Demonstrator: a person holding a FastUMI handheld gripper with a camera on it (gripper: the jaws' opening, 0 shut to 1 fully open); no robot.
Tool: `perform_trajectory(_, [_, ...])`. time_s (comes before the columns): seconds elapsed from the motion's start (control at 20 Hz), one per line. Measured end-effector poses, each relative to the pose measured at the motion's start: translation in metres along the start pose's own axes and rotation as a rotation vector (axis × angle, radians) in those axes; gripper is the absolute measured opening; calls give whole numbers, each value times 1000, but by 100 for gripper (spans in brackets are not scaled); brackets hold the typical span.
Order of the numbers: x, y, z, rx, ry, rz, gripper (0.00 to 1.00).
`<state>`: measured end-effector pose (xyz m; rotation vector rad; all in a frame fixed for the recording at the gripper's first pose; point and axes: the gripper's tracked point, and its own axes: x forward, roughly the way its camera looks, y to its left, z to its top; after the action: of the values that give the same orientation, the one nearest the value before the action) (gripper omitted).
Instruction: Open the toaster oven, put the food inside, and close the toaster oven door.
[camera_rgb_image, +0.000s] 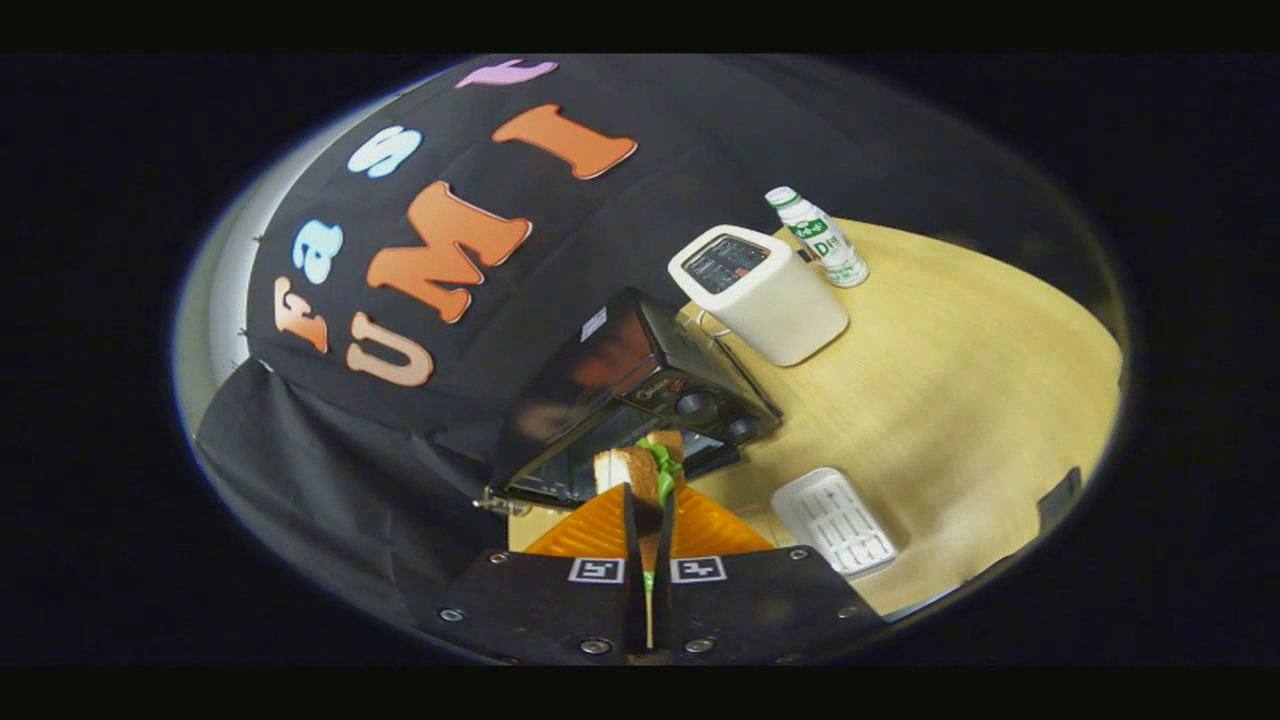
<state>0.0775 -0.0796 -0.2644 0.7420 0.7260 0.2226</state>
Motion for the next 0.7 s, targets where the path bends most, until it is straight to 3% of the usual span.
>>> perform_trajectory(0.25, [28,11,-21,150,-103,17,2])
perform_trajectory(0.7, [92,32,-49,253,-207,2,2])
